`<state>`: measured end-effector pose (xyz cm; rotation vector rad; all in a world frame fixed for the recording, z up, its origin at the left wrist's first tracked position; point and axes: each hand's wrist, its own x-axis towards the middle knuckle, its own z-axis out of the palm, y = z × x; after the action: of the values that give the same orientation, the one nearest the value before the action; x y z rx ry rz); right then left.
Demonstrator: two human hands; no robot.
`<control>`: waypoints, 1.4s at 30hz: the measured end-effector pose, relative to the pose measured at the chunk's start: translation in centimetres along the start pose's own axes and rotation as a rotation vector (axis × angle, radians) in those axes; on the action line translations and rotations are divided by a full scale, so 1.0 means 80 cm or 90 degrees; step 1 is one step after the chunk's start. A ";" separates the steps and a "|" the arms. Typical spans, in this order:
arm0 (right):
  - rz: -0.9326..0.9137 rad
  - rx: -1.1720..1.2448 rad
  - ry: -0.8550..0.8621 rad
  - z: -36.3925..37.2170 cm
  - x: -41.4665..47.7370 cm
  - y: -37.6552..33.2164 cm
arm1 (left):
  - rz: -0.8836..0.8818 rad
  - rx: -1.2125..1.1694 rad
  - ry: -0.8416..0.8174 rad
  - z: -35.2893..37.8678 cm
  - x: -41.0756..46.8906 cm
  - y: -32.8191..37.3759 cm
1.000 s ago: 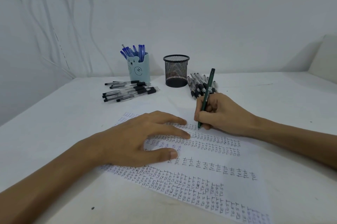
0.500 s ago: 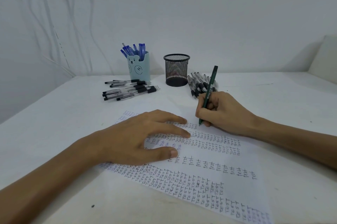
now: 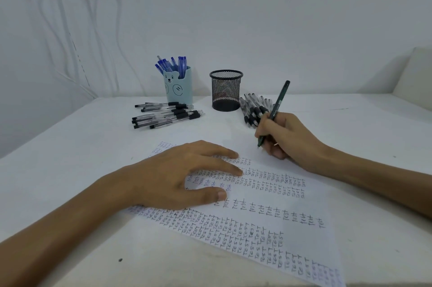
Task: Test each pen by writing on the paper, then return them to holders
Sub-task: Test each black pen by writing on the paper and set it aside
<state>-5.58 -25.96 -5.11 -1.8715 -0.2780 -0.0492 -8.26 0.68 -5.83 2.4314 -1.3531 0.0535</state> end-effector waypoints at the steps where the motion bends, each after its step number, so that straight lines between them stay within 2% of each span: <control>1: 0.021 0.035 0.004 0.001 0.001 -0.002 | -0.002 -0.004 0.003 -0.001 0.000 0.001; 6: 0.004 0.021 -0.007 0.004 -0.014 -0.005 | -0.048 0.036 -0.026 -0.013 0.007 0.013; 10: -0.052 -0.074 -0.030 0.001 -0.063 -0.010 | -0.011 0.156 0.050 -0.015 0.028 0.038; 13: -0.085 -0.060 -0.001 -0.012 -0.116 -0.022 | 0.021 0.183 0.098 -0.006 0.050 0.072; 19: -0.077 -0.111 0.101 -0.062 -0.253 -0.027 | 0.100 0.074 0.157 0.050 0.091 0.162; 25: -0.099 -0.267 0.255 -0.108 -0.418 -0.004 | 0.276 -0.065 0.179 0.146 0.149 0.282; 30: 0.035 -0.284 0.434 -0.124 -0.545 0.048 | 0.382 -0.168 0.004 0.278 0.178 0.367; 33: 0.192 -0.290 0.509 -0.116 -0.612 0.108 | 0.405 -0.166 -0.147 0.369 0.182 0.405; 36: 0.342 -0.282 0.557 -0.099 -0.664 0.176 | 0.433 -0.127 -0.274 0.449 0.177 0.433; 39: 0.459 -0.268 0.584 -0.077 -0.704 0.248 | 0.447 -0.027 -0.430 0.522 0.172 0.462; 42: 0.603 -0.244 0.569 -0.050 -0.745 0.327 | 0.468 0.045 -0.538 0.591 0.168 0.479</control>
<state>-57.37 -47.20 -38.62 -1.9777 1.2920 -0.2900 -39.29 -43.97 -36.27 1.8983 -2.5616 -0.8276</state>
